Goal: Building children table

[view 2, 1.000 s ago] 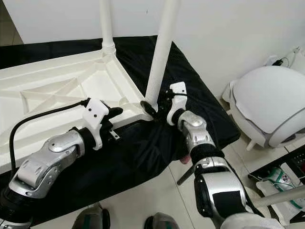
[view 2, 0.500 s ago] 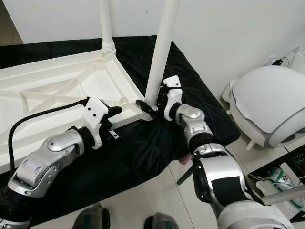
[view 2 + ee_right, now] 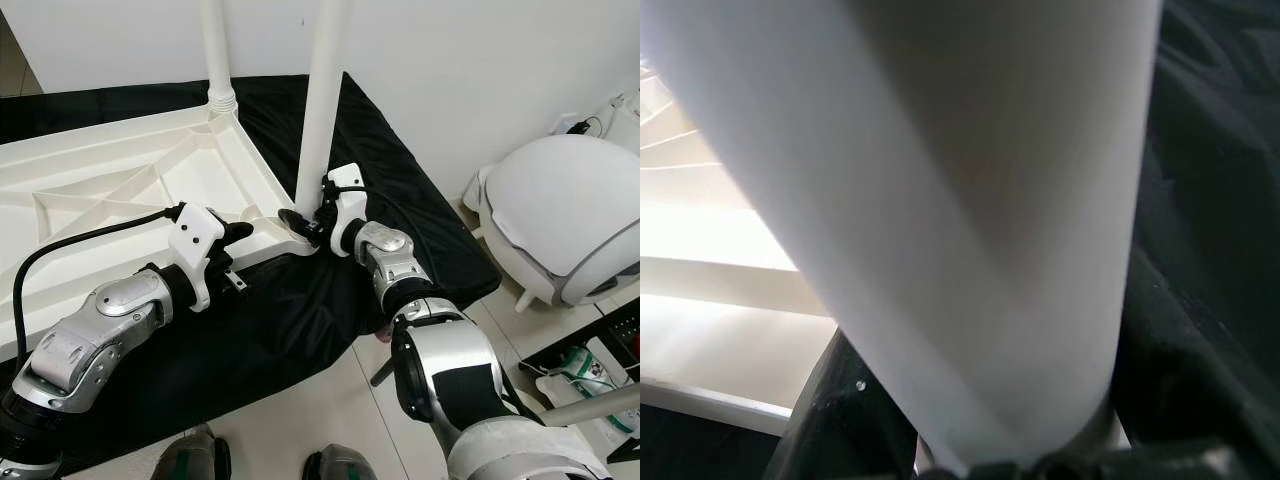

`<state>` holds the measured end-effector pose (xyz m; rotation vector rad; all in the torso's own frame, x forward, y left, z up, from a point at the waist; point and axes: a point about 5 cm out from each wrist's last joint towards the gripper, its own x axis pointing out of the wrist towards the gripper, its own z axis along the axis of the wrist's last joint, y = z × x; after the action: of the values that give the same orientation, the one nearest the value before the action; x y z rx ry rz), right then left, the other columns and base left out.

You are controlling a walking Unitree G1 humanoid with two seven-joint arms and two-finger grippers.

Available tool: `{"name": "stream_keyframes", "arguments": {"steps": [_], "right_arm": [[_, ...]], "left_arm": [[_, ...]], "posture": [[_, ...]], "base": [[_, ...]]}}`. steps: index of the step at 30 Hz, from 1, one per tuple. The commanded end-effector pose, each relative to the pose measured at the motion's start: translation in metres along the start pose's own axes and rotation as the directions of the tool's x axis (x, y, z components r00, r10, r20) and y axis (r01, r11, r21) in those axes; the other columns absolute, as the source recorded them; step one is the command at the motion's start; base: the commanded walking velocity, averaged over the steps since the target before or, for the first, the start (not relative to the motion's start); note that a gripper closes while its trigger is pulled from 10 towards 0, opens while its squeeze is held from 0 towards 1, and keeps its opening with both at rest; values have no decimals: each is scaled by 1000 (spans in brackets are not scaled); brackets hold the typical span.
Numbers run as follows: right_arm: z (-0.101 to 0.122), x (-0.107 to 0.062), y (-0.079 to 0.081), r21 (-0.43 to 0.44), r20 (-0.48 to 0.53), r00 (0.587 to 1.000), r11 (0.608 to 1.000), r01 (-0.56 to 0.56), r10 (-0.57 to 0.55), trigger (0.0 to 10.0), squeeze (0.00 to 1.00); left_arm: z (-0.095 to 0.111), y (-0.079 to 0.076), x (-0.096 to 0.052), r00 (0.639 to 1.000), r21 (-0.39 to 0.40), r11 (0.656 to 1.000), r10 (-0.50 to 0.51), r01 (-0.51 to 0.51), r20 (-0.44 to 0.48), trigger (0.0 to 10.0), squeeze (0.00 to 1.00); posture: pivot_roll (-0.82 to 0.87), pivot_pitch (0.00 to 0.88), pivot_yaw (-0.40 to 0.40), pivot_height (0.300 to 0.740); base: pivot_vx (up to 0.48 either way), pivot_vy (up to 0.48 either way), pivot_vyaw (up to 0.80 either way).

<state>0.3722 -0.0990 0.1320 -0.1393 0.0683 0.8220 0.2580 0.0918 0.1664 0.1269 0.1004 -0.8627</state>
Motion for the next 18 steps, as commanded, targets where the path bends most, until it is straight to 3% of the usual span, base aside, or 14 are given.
{"name": "stream_keyframes", "arguments": {"steps": [1,4,5,6,7,15,18], "right_arm": [[-3,-2,1,-18,-13,999,999,-34,34,0,0],[-5,-8,-2,-10,10,1000,1000,-29,29,0,0],[-6,-11,-3,3,26,999,1000,-27,27,3255,0],[-6,-13,-4,11,37,999,1000,-26,26,3255,0],[-7,-15,-5,31,49,998,999,-33,31,10000,0],[-4,-21,-6,41,97,995,999,6,-10,10000,0],[-6,-19,-3,58,91,991,994,97,-102,10000,0]], "left_arm": [[2,-5,0,998,10,997,-70,70,0,10000,0],[2,-6,0,997,6,997,-71,71,1,10000,0],[2,-6,-1,997,4,997,-71,71,1,10000,0],[1,-7,-1,997,4,997,-71,71,1,10000,0],[1,-7,-1,997,1,997,-71,71,1,10000,0],[-1,-9,0,997,-8,997,-79,79,-1,10000,0],[-1,-10,0,996,-10,996,-86,86,-2,10000,0]], "posture": [[60,0,-63,740],[57,0,-65,740],[55,0,-67,740],[54,0,-67,740],[51,0,-68,740],[34,0,-64,740],[22,0,-63,740]], "base": [[0,0,0],[0,0,0],[0,0,0],[0,0,0],[0,0,0],[0,0,0],[0,0,0]]}}
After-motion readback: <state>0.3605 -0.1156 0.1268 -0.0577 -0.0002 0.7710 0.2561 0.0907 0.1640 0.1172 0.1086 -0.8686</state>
